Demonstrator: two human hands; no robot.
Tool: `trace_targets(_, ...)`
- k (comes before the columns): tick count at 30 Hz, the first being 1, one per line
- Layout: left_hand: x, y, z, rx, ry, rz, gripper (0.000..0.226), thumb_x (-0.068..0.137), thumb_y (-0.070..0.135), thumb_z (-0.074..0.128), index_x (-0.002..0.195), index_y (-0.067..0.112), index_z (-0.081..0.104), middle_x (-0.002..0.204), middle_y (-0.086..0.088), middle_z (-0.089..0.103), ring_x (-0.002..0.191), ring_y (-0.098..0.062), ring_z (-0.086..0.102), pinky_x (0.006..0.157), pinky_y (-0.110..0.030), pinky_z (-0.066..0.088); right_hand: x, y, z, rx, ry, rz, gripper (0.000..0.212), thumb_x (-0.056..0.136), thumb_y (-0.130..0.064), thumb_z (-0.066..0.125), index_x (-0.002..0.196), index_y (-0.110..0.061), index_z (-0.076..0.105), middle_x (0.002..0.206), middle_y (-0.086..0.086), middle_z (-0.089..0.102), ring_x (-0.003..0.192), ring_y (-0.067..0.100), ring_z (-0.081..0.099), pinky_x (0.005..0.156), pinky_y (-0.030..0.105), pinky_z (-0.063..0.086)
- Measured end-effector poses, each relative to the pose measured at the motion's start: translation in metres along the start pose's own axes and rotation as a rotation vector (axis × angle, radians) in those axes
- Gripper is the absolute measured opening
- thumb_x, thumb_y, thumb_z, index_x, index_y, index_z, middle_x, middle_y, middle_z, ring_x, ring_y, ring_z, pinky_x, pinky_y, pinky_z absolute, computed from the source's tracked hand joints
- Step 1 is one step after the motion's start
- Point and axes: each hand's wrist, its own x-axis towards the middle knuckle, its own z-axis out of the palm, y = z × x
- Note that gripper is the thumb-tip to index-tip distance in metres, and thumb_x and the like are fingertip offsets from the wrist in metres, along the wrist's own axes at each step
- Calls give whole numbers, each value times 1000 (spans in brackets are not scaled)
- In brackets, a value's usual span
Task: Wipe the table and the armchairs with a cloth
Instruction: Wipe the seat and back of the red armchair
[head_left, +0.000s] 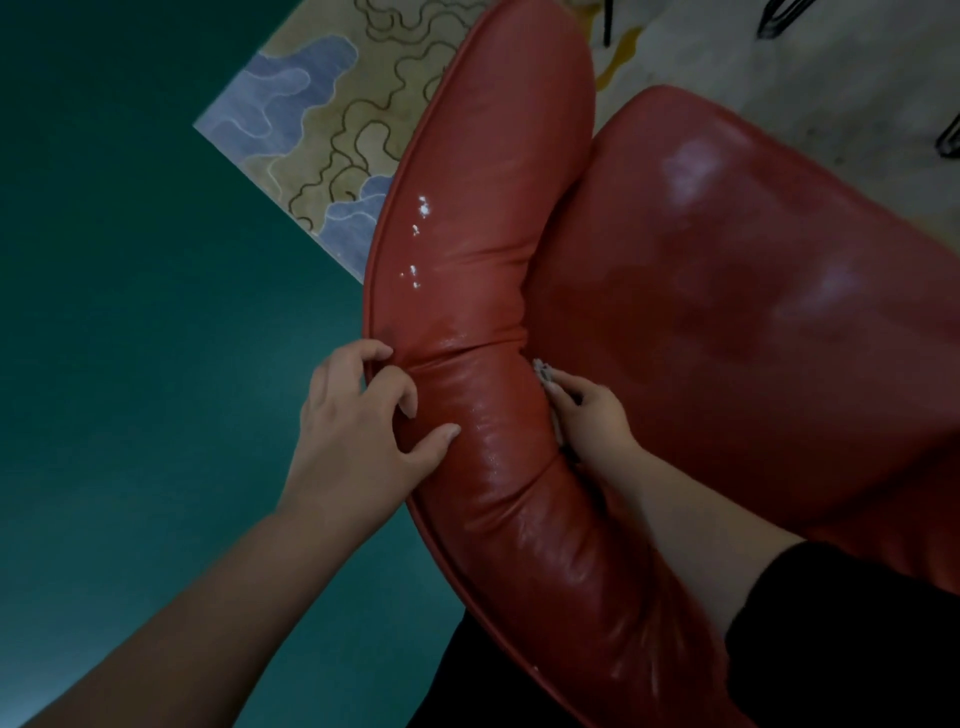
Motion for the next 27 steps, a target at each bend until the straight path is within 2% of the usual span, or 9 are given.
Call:
trace_targets(2,0,1,1,5,12,-1,33,68,53,69,73,29,46,125,8,37,119,-14,33,99,-35,32,1,-10,-5,138,37,-6,29,96,-17,54,124,-13,61,116,-1,67,98,-2,57,79,-3,37)
trace_targets(5,-1,2,2,12,23,0,33,68,51,70,73,27,48,125,6,39,120,-15,33,98,-34,31,-5,-43,-1,274,91,-129,29,94,-18,55,123,-22,60,91,-25,67,83,-14,60,74,-1,40)
trace_targets(9,-2,2,2,1,27,-8,33,67,50,69,73,26,48,126,6,39,121,-16,33,99,-35,31,-21,-45,12,84,-5,-173,41,90,-30,61,130,-30,54,114,-1,50,100,-2,54,85,-6,32)
trace_targets(12,-2,1,3,5,29,-2,33,67,50,69,73,27,47,126,7,39,121,-15,32,99,-35,30,-25,-17,-2,22,-33,-116,35,94,-20,56,130,-18,56,116,14,64,98,12,64,80,-4,35)
trace_targets(15,-2,0,4,16,34,1,33,68,49,71,73,27,48,126,7,40,119,-16,33,99,-33,30,-32,5,-21,-48,-137,46,35,95,-20,55,129,-11,56,116,8,66,79,-11,58,67,-9,32)
trace_targets(17,-2,1,4,28,37,2,32,68,49,72,74,27,49,126,6,41,118,-17,34,99,-33,30,-33,7,-29,-11,-139,82,34,95,-22,55,128,-12,58,108,4,69,66,-12,56,64,-5,35)
trace_targets(20,-4,4,2,41,41,33,29,68,47,72,78,28,53,128,7,44,121,-15,34,100,-33,26,-37,-17,-26,74,-79,-18,32,94,-19,56,126,-16,60,106,-9,64,77,-16,57,73,-3,37)
trace_targets(24,-12,17,7,51,-14,120,35,67,50,72,93,31,57,131,10,45,125,-15,35,102,-39,28,-58,-27,-12,-52,-99,-62,40,95,-27,54,134,-26,51,114,5,53,86,-2,56,80,-6,32)
trace_targets(27,-17,21,11,56,-43,122,43,66,53,71,101,33,58,135,12,43,127,-15,34,103,-44,30,-70,-12,-27,-107,-172,-6,37,97,-22,51,134,-21,53,115,15,61,93,12,62,85,8,44)
